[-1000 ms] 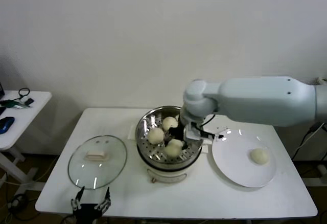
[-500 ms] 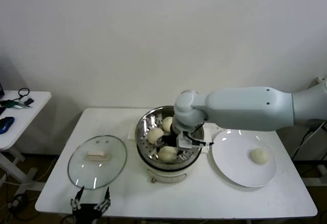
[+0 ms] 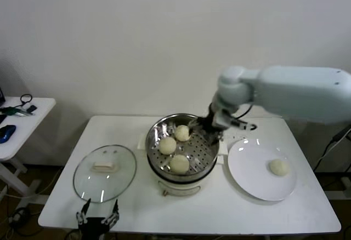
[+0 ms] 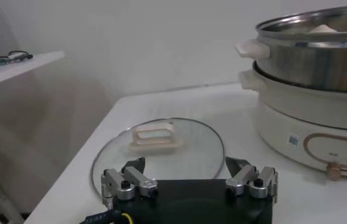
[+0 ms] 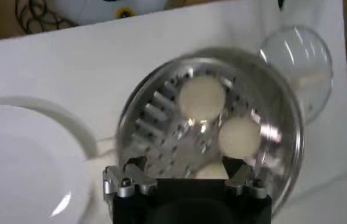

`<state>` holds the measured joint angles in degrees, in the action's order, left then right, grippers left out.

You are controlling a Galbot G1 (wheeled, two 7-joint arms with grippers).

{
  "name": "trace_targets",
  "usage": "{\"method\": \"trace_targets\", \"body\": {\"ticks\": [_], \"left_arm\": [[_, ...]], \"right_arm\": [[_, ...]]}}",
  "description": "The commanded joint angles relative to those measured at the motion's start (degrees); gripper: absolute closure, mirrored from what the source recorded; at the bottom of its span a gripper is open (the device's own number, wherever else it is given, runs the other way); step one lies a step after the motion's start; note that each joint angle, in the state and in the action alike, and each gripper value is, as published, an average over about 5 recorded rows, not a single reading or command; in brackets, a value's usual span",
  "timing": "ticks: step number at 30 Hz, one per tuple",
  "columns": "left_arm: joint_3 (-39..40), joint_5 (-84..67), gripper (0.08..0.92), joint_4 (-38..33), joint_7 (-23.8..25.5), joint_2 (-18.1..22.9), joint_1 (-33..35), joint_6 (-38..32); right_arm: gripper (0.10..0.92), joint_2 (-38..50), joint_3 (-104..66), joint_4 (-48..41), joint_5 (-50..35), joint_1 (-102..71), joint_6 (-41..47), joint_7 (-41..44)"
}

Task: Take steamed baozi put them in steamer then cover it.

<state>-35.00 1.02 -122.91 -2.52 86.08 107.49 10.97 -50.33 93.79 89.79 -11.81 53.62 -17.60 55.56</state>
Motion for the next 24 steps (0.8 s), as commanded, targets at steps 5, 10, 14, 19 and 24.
{"method": "trace_targets", "body": {"ticks": [5,10,14,19,24], "left_arm": [[0.2,0.0,0.177,0.3,0.1,-0.1,-0.3,0.0],[0.5,0.1,0.177,0.6,0.2,0.1,-0.9,0.2],[0.7,0.2,0.177,0.7,0.2,0.3,-0.8,0.1],[0.7,0.3,0.177,0.9,0.2,0.5,-0.7,0.1],[0.8,0.4,0.177,1.0,0.2,0.8,-0.5,0.0]], "right_arm": [[0.203,28.8,11.0,-5.2,-8.1,0.5,21.5,4.3],[0.203,33.7,-12.9,-9.0,3.5,-26.0,23.7,3.3],[0.203,32.4,-27.5,-14.4,7.9,-41.3,23.8,2.9],[0.203,27.8,-32.9,-20.5,10.2,-47.3,23.8,2.4],[0.203,23.3,-35.0,-25.5,11.5,-49.5,22.9,2.0]]}}
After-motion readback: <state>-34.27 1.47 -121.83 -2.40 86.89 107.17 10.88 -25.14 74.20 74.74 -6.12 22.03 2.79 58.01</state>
